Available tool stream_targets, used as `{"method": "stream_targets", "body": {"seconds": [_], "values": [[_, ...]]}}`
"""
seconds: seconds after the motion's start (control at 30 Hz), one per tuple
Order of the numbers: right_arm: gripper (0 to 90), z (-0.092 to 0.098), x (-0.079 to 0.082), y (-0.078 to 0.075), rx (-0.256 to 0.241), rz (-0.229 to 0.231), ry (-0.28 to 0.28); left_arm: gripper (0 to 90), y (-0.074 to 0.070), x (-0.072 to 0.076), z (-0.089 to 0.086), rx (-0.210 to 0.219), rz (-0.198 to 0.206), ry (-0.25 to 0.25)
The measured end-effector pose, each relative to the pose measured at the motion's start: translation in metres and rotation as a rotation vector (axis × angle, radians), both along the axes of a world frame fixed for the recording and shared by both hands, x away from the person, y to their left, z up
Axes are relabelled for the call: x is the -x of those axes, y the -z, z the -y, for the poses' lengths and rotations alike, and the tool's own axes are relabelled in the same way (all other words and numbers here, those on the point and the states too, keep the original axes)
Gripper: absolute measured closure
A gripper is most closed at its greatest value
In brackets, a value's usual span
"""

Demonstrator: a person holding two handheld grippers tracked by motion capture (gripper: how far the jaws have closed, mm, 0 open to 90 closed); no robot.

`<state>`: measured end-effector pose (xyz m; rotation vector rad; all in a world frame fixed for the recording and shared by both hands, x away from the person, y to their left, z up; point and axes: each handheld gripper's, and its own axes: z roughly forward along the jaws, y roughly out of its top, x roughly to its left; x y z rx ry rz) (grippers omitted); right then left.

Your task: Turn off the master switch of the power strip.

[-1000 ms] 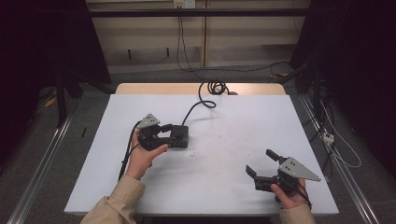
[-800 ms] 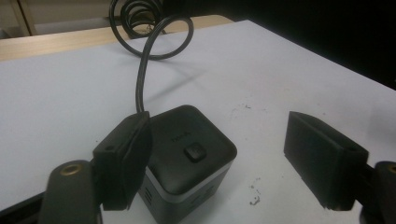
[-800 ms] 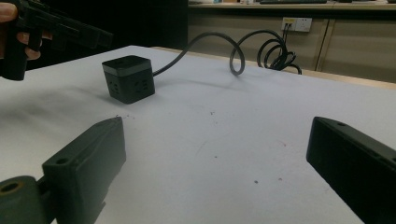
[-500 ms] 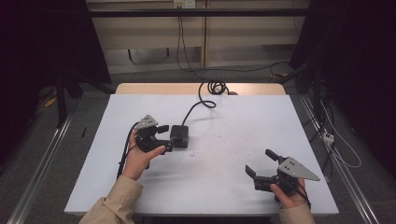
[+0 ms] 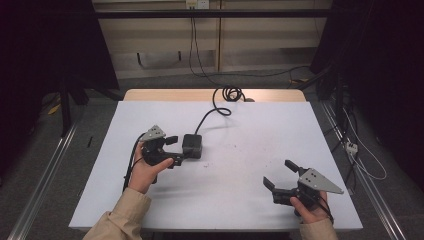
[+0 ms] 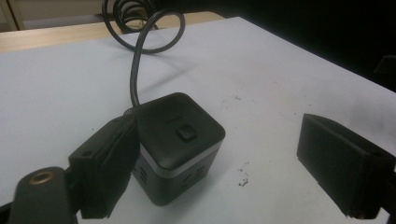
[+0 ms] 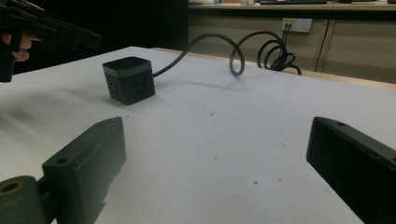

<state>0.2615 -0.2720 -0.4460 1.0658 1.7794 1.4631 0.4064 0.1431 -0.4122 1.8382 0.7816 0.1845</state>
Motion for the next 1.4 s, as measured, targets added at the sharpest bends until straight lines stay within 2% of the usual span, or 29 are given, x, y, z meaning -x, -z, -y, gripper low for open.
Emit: {"method": "stream_targets", "body": {"seconds": [0.23,1.1,1.2,1.4], "values": [[4.4,-0.001,0.0,0.0,-0.001,0.002,-0.002,10.0,0.0,0.004,-0.007,-0.004,-0.004,0.007],[4.4,0.0,0.0,-0.001,0.003,0.005,0.0,9.1,0.002,0.019,-0.026,-0.034,0.012,0.012],[4.4,-0.001,0.0,-0.001,0.004,0.004,0.0,9.1,0.003,0.02,-0.028,-0.02,0.008,0.008],[4.4,-0.001,0.0,0.0,0.003,0.004,0.0,9.0,0.002,0.023,-0.033,-0.023,0.009,0.002]]}}
